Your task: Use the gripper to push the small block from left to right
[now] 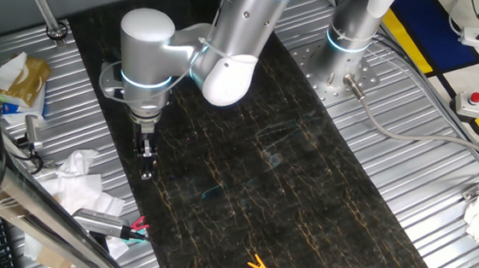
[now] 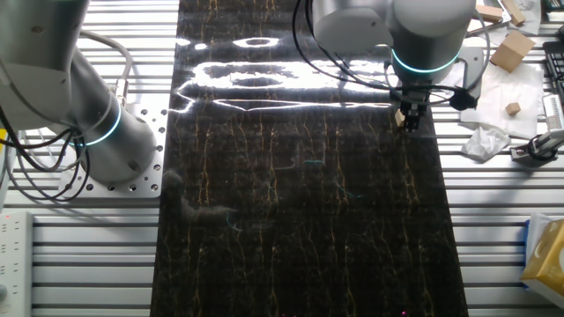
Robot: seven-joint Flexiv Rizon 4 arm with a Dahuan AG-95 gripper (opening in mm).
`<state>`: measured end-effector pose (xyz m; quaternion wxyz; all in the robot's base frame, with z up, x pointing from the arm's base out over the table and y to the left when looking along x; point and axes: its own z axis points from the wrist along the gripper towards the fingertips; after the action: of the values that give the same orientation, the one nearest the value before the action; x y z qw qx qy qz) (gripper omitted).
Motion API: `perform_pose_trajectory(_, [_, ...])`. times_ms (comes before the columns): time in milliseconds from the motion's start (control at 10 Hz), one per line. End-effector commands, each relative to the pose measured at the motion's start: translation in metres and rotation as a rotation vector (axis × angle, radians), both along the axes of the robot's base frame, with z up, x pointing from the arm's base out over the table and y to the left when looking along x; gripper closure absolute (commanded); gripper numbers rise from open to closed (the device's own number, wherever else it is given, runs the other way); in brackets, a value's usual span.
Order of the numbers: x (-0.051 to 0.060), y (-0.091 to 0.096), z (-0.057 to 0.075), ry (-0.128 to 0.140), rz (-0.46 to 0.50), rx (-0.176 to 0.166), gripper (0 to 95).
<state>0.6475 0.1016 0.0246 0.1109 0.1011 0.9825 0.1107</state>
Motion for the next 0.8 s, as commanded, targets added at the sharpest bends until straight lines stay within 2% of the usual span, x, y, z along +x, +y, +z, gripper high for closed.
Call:
perform_pose_trajectory(100, [0.0001,0.0049,-0.0005,0.001,-0.011,0.0,19.0])
perform_pose_trajectory(800, [0.0045,0.013,0.0044,0.009,-0.012,0.0,19.0])
